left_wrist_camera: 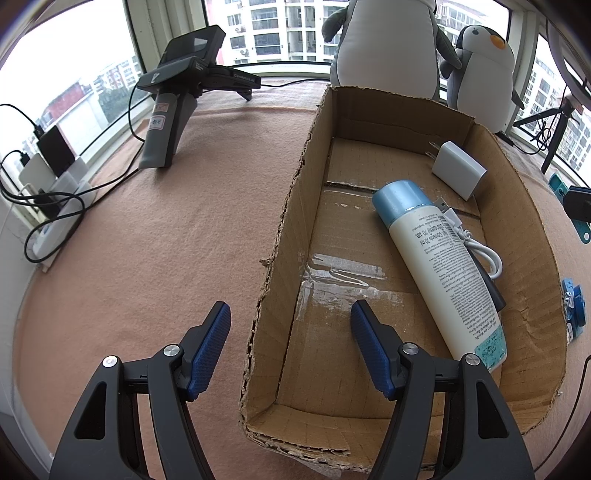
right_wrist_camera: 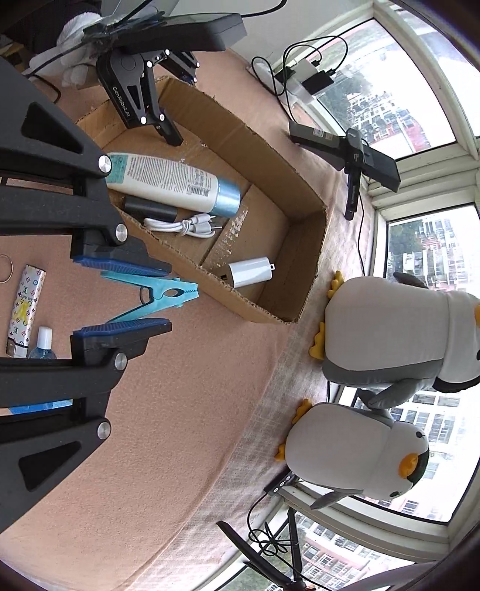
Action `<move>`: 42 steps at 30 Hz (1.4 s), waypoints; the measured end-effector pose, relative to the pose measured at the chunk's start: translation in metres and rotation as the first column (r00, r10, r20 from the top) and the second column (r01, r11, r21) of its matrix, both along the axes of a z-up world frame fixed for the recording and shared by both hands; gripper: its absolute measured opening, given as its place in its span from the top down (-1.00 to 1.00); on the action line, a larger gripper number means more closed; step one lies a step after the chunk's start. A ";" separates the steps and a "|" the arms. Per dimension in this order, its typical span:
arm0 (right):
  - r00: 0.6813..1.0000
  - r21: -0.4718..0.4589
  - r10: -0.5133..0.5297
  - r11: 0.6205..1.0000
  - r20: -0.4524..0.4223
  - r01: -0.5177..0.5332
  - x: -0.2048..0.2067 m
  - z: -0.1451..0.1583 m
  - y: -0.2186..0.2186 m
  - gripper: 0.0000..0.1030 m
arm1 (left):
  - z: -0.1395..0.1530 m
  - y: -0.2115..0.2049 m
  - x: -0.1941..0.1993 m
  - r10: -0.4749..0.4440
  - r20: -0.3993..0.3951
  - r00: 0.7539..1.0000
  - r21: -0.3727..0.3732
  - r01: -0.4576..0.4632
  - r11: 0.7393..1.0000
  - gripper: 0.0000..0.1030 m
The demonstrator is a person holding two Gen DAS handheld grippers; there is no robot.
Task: Organize rigid objects
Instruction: 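Carry the teal clothespin into the box beside the bottle and release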
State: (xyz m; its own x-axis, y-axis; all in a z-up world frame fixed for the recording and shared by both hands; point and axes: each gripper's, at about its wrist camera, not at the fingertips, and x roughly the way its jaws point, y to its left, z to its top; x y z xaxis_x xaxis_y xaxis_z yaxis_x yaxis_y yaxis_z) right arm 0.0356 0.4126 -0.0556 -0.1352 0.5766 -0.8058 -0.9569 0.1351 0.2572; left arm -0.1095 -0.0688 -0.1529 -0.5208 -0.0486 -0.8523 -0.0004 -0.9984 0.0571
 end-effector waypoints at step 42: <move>1.000 0.040 0.005 0.999 0.006 -0.006 -0.058 0.012 0.044 -0.15 | 0.000 -0.001 0.000 -0.006 0.000 1.000 0.000 0.006 1.000 -0.31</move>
State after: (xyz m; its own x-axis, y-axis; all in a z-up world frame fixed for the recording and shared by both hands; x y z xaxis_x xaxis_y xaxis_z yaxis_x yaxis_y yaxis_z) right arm -0.0223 0.4564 -0.0433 -0.1339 0.6078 -0.7827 -0.9590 0.1195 0.2569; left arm -0.1096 -0.0694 -0.1534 -0.5213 -0.0457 -0.8521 -0.0062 -0.9983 0.0574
